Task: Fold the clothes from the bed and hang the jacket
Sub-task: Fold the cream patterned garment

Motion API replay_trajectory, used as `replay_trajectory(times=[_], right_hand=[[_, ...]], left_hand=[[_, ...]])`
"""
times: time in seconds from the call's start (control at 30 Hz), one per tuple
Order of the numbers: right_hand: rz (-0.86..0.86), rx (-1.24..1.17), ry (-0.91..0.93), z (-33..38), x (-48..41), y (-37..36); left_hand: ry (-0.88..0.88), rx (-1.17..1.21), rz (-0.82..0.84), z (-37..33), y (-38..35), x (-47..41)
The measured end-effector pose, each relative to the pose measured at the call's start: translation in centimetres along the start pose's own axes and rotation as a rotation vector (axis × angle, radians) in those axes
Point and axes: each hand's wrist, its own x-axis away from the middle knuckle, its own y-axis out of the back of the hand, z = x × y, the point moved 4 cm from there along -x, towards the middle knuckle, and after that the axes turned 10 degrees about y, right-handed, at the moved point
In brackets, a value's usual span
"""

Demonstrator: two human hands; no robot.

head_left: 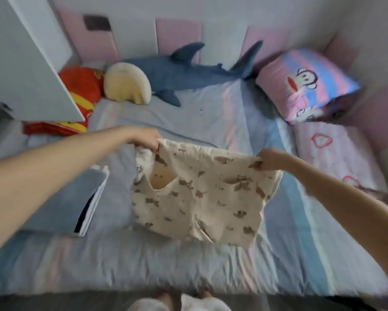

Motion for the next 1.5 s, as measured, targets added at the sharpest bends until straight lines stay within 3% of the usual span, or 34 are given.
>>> replay_trajectory(times=[0.07, 0.17, 0.27, 0.33, 0.37, 0.43, 0.57, 0.63, 0.8, 1.0, 1.1, 1.2, 1.3, 1.4, 1.5], right_hand=[[-0.413, -0.061, -0.144, -2.6, 1.8, 11.8], [-0.884, -0.126, -0.246, -5.0, 6.4, 25.3], [-1.238, -0.078, -0.301, -6.0, 14.0, 36.7], [-1.305, -0.101, -0.343, -6.0, 16.4, 39.7], [-1.452, -0.066, -0.32, -6.3, 18.9, 42.1], [-1.619, -0.025, -0.341, -6.5, 21.7, 44.3], [-1.735, -0.023, -0.361, -7.6, 25.6, 47.4], [-1.809, 0.042, -0.35, -7.6, 27.0, 48.3], [-1.811, -0.061, -0.299, -8.5, 28.4, 48.2], [-2.211, -0.065, -0.133, -9.4, 28.9, 46.4], [-2.339, -0.163, -0.122, -10.2, 28.0, 46.6], [-2.344, -0.219, -0.149, -11.8, 26.6, 46.7], [-2.089, -0.11, -0.185, -14.4, 21.7, 46.8], [-1.72, -0.023, -0.202, -16.6, 15.0, 45.6], [-1.478, -0.062, -0.241, -18.3, 8.7, 44.3]], left_hand=[[-0.074, -0.021, -0.377, -2.3, 11.4, 1.7], [-0.104, 0.14, -0.859, -5.1, 24.6, 7.5], [-0.12, 0.195, -1.331, -8.2, 34.7, 16.1], [-0.106, 0.246, -1.493, -9.7, 36.7, 18.9], [-0.16, 0.301, -1.627, -10.6, 38.7, 21.5], [-0.181, 0.402, -1.726, -11.6, 40.9, 23.9], [-0.204, 0.308, -1.847, -12.5, 43.6, 27.4], [-0.235, 0.376, -1.908, -12.8, 44.0, 28.3], [-0.226, 0.304, -1.962, -14.0, 43.5, 28.9], [-0.425, 0.275, -2.244, -14.4, 43.4, 30.6], [-0.509, 0.229, -2.256, -15.0, 44.3, 30.5], [-0.623, 0.213, -2.097, -14.9, 45.5, 28.7], [-0.537, 0.169, -1.76, -14.3, 46.9, 23.6], [-0.32, -0.073, -1.361, -14.2, 46.8, 16.5], [-0.159, -0.248, -1.194, -14.5, 45.9, 10.5]])
